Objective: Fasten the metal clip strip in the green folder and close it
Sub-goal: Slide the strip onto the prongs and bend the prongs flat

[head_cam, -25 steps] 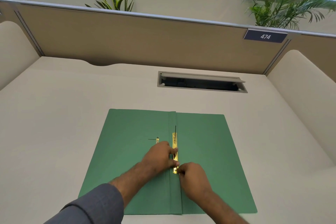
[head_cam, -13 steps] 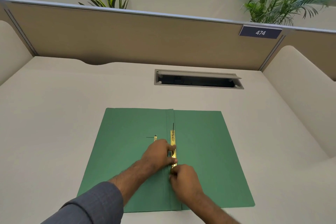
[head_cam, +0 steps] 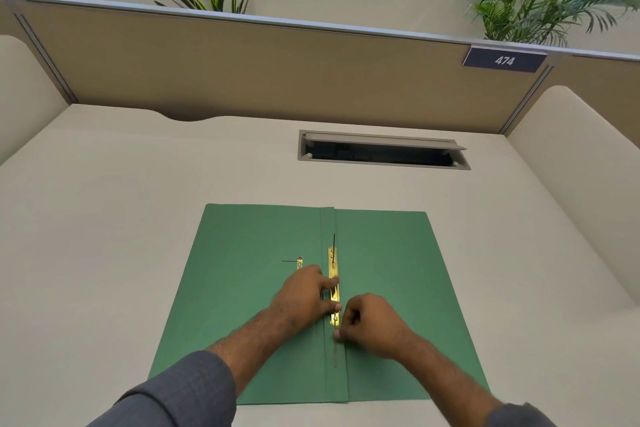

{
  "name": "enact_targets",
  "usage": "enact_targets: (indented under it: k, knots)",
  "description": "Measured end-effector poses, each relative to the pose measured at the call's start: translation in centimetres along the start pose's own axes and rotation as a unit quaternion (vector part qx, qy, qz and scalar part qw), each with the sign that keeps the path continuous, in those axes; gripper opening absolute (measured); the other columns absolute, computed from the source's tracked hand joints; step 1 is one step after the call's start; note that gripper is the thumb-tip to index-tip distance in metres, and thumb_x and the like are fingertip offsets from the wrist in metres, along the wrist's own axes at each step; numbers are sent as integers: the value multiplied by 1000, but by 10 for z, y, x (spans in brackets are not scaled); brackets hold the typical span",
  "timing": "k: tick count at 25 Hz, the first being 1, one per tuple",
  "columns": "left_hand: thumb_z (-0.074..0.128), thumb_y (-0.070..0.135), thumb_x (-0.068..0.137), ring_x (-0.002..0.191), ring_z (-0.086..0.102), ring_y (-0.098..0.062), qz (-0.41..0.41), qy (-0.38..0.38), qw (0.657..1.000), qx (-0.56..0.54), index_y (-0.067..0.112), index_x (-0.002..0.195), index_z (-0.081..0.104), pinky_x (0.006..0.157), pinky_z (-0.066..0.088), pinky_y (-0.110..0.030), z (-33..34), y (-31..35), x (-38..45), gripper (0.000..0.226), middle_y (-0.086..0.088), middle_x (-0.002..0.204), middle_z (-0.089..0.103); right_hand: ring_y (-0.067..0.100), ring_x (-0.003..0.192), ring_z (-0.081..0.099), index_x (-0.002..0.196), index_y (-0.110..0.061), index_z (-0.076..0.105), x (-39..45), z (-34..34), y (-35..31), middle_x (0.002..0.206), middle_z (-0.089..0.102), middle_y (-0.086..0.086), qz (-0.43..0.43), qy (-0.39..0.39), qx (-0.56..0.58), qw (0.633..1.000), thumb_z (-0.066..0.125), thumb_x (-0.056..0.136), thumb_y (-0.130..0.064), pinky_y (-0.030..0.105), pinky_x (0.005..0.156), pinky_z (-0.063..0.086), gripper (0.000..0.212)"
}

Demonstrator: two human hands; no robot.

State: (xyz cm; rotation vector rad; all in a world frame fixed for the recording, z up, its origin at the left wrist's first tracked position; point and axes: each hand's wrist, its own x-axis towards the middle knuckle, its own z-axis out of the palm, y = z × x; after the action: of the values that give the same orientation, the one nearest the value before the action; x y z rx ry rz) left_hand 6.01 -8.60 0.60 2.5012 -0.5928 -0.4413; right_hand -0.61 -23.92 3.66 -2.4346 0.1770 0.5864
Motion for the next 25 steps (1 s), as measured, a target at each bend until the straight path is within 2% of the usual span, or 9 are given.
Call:
enact_targets:
  k: [3,5,8,10,12,14,18,21,25]
  knots:
    - [70,47,82,90,48,-13,-9,3,1000,-13,30,135,55,78,42,-28,2,1,-4,58,3,99,47,4,53,49,79,-23,65,21,-19,-6,62,57,-8,-21,73,36,996,77,75,-27,22,53,41,13]
    - [71,46,81,93,49,-15,-11,7,1000,-6,31,131,58,82,46,-30,2,2,-5,54,2,104,48,4,55,52,97,-23,64,37,-32,-17,66,59,-6,-35,136,60,988,76,79,-24,19,53,40,22]
    - [71,44,82,103,49,-17,5,17,1000,8,27,127,62,88,45,-27,2,2,-7,49,0,115,47,6,60,57,115,-26,62,62,-42,-35,72,65,-2,-66,158,89,981,75,80,-19,18,55,40,39]
    - [70,42,83,117,47,-20,24,21,999,21,24,126,63,96,42,-26,3,2,-10,47,-1,131,44,5,59,56,103,-21,68,74,-44,-44,68,63,-6,-73,155,82,982,73,81,-16,23,59,47,23]
    - [67,40,85,127,41,-24,36,16,998,46,21,127,61,104,42,-34,3,2,-10,47,-2,151,34,10,57,58,83,-13,71,87,-48,-45,66,63,-5,-59,151,72,984,70,83,-11,36,65,57,2]
    - [65,39,88,127,39,-27,38,2,997,74,19,131,57,104,43,-40,2,4,-9,48,-1,162,20,20,60,65,73,-10,68,96,-53,-37,67,66,3,-22,154,87,984,69,83,-5,43,68,60,11]
    - [61,35,91,122,42,-29,55,-37,989,133,14,136,51,97,46,-43,0,10,-3,50,-2,165,15,28,58,68,70,-7,65,99,-63,-20,68,69,17,23,150,140,978,71,81,-1,48,67,62,14]
    - [60,33,91,121,43,-31,62,-54,984,161,10,137,49,96,47,-45,-3,14,0,52,-6,163,19,27,55,65,65,-9,64,103,-58,-21,65,68,18,19,155,160,975,72,79,1,51,66,61,19]
    - [62,32,90,117,46,-34,58,-68,981,172,6,131,53,95,47,-46,-6,19,3,49,-11,160,24,27,57,67,69,-6,67,111,-49,-27,68,71,21,2,143,155,977,71,79,2,48,66,62,14]
